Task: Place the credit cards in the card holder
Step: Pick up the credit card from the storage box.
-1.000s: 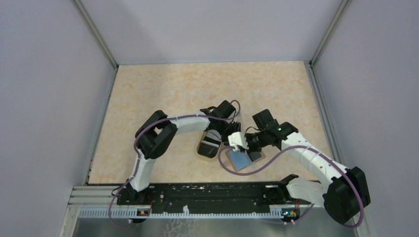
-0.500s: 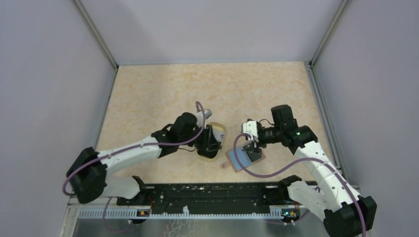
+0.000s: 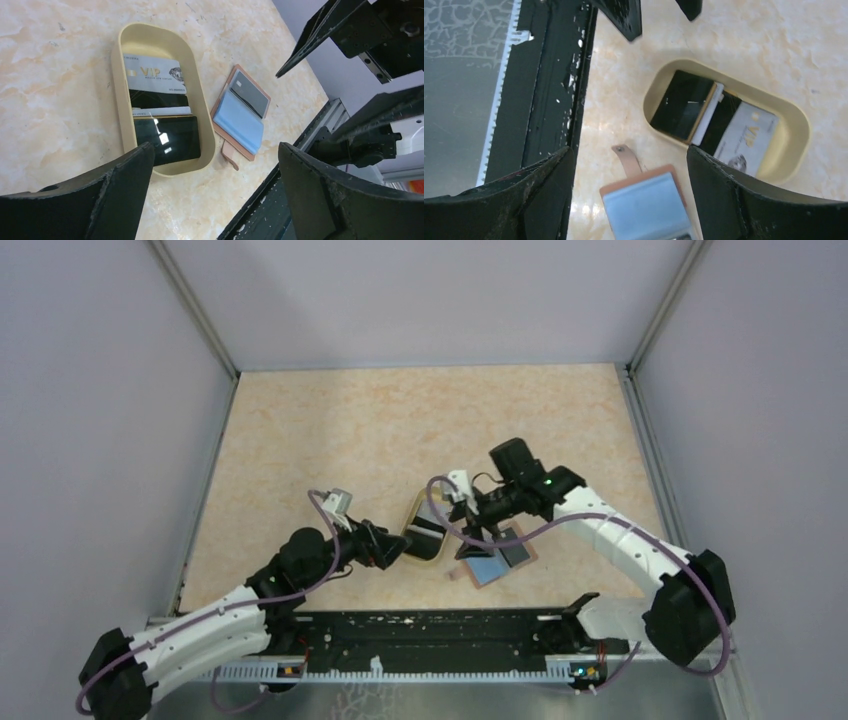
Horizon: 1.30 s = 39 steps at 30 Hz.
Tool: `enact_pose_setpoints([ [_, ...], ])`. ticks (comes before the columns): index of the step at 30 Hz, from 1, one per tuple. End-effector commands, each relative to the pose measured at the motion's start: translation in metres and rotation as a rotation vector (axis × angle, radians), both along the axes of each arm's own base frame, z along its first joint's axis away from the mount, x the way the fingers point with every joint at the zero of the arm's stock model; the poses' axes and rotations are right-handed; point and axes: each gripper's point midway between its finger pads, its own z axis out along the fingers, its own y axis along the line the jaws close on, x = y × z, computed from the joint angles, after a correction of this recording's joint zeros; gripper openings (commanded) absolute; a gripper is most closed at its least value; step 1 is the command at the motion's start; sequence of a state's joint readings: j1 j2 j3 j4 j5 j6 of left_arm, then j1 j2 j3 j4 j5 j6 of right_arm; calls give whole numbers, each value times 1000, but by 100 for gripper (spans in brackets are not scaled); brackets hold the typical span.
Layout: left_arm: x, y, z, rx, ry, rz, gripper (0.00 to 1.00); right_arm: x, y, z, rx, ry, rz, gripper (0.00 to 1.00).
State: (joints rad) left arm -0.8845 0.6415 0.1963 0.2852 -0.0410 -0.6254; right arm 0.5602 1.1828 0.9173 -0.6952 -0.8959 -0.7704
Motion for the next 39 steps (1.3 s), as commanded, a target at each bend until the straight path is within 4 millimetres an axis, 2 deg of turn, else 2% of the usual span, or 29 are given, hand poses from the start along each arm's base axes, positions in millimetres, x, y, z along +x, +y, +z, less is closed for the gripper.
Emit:
enact_pose_setpoints([
  [1, 4, 2, -11, -22, 110, 63, 95, 10, 42, 10, -50, 11, -10, 82],
  [4, 7, 13, -35, -30, 222, 161, 82, 21, 63, 8, -47, 99, -46, 79],
  [7, 9, 17, -46, -77, 292, 224, 68, 37, 81, -8, -48, 184, -108, 75],
  [10, 7, 18, -53, -84, 343, 240, 66, 45, 94, -28, -80, 297, -165, 69],
  [12, 2, 17, -58, -81, 375, 226, 66, 52, 95, -43, -142, 342, -214, 65],
  [15, -5, 15, -68, -105, 414, 204, 63, 64, 95, -58, -183, 353, -296, 65],
  [18, -8, 14, -74, -155, 425, 194, 53, 72, 96, -69, -198, 357, -342, 62],
  [21, -8, 12, -77, -173, 446, 201, 49, 68, 95, -86, -246, 404, -330, 57],
  [24, -11, 4, -75, -195, 455, 156, 50, 62, 93, -101, -289, 440, -312, 56],
  [27, -15, -10, -69, -220, 455, 83, 53, 56, 90, -106, -306, 460, -290, 56],
  [31, -25, -23, -75, -178, 486, -8, 54, 48, 87, -107, -310, 485, -262, 55],
  [35, -24, -22, -87, -152, 505, 8, 49, 35, 88, -101, -295, 533, -211, 51],
  [39, -23, -22, -90, -145, 508, 17, 43, 24, 89, -91, -270, 574, -166, 50],
])
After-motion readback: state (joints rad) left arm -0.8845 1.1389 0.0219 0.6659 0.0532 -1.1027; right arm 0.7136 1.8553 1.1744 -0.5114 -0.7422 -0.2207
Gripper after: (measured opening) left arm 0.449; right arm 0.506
